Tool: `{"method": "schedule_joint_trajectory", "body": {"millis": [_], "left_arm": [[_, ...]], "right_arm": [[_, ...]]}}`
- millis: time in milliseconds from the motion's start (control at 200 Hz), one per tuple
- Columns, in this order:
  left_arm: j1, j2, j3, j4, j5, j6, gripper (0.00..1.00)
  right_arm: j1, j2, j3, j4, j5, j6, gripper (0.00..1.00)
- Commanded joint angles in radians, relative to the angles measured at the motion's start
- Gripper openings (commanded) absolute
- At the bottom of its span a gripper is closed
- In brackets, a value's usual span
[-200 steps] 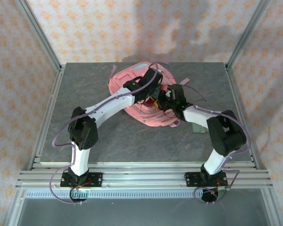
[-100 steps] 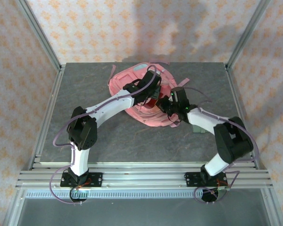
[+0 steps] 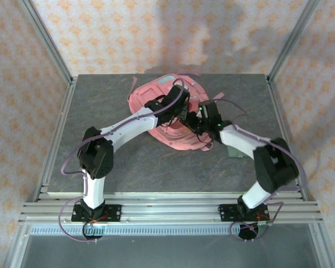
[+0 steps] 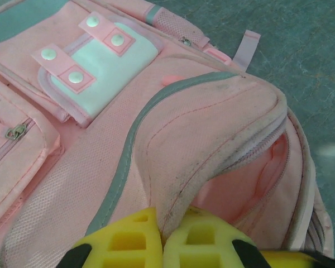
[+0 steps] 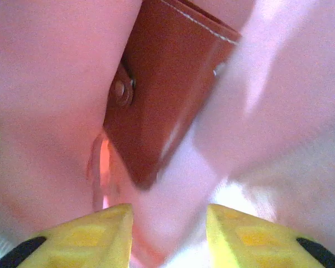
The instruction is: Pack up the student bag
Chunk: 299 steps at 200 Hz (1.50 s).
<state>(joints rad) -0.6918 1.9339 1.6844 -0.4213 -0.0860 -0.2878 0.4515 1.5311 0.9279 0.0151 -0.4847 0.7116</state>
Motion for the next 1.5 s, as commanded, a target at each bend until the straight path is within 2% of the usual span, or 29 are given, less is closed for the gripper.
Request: {"method": "schedule_joint_trajectory", "body": {"millis": [0,85,185,235,340,455,771,966,1116,1201,1326,1492], "left_arm": [[0.011,-0.052,-0.028,0.043,-0.060,-0.004,0.00],[0.011,-0.055,-0.055,0.051,-0.063,-0.005,0.00],[0.010,-0.063,-0.099,0.069,-0.061,-0.013,0.00],[0.010,-0.071,-0.122,0.076,-0.060,-0.020,0.00],[0.009,-0.086,-0.163,0.090,-0.050,-0.033,0.00],[0.008,-0.103,-0.198,0.101,-0.045,-0.047,0.00],[0.006,-0.124,-0.245,0.124,-0.027,-0.071,0.00],[0.006,-0.125,-0.258,0.132,-0.020,-0.073,0.00],[0.006,-0.122,-0.259,0.133,-0.017,-0.077,0.00],[0.006,-0.124,-0.264,0.136,-0.017,-0.080,0.00],[0.006,-0.122,-0.270,0.136,-0.012,-0.085,0.00],[0.006,-0.128,-0.276,0.139,-0.015,-0.086,0.00]], "right_arm": [[-0.041,-0.186,-0.084,-0.159,0.100,-0.050,0.46],[-0.111,-0.278,-0.130,-0.281,0.137,-0.027,0.52],[-0.233,-0.345,-0.178,-0.404,0.172,-0.017,0.52],[-0.299,-0.379,-0.204,-0.449,0.193,-0.009,0.56],[-0.449,-0.412,-0.266,-0.497,0.160,0.007,0.59],[-0.544,-0.434,-0.331,-0.499,0.121,0.043,0.58],[-0.571,-0.393,-0.411,-0.456,0.081,0.135,0.58],[-0.571,-0.356,-0.440,-0.356,0.064,0.162,0.58],[-0.571,-0.269,-0.434,-0.286,0.074,0.184,0.57],[-0.573,-0.229,-0.434,-0.246,0.099,0.192,0.51],[-0.576,-0.178,-0.449,-0.170,0.085,0.195,0.26],[-0.575,-0.146,-0.451,-0.144,0.099,0.161,0.08]]}}
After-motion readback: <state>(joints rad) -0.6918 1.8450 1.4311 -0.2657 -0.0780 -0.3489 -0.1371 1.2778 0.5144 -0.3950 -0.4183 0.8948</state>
